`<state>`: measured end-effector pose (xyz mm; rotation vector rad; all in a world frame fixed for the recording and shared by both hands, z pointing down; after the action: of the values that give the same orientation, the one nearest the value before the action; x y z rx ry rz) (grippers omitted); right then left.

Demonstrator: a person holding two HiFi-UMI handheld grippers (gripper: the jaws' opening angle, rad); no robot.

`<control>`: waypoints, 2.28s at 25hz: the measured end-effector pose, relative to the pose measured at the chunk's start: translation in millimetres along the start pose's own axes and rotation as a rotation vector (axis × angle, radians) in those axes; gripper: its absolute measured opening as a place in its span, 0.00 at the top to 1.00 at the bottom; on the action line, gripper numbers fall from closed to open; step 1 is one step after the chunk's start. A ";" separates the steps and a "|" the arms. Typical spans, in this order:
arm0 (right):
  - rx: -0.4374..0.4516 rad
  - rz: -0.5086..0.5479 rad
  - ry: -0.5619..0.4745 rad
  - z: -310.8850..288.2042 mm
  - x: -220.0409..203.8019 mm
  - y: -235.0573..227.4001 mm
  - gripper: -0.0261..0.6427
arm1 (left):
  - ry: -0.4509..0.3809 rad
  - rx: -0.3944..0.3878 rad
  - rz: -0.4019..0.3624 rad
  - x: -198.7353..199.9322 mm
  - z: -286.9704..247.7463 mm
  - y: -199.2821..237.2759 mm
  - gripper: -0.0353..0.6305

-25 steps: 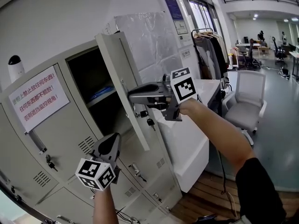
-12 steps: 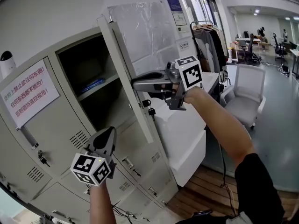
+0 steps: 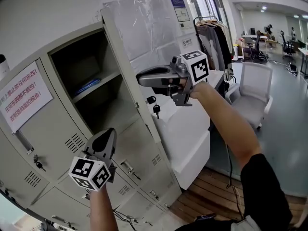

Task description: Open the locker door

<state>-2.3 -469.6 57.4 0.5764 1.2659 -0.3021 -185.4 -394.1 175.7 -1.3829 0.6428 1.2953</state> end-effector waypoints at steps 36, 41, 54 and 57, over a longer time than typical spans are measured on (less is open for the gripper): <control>0.225 -0.030 -0.143 79.4 5.8 -18.8 0.87 | 0.065 0.024 0.015 -36.0 -26.9 -6.5 0.92; 0.183 -0.016 -0.175 92.7 6.9 -23.8 0.87 | 0.073 0.017 0.015 -44.7 -29.5 -5.0 0.92; 0.166 0.065 -0.135 105.4 24.4 20.2 0.90 | 0.065 -0.004 0.043 -42.2 -41.5 -23.5 0.92; 0.129 0.112 -0.085 92.7 20.1 34.4 0.92 | 0.057 -0.008 0.056 -45.4 -39.5 -22.3 0.92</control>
<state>96.0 -491.4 63.7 0.7346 1.1335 -0.3134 -163.6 -437.0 218.2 -1.4212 0.7202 1.3075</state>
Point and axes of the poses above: the fingertips, and each gripper's own axes: z backward along the fingers, y to its left, x out of its top, the point moved 4 cm from there along z, backward along the fingers, and after that the axes turned 8 degrees about x, right-handed, at the moved point
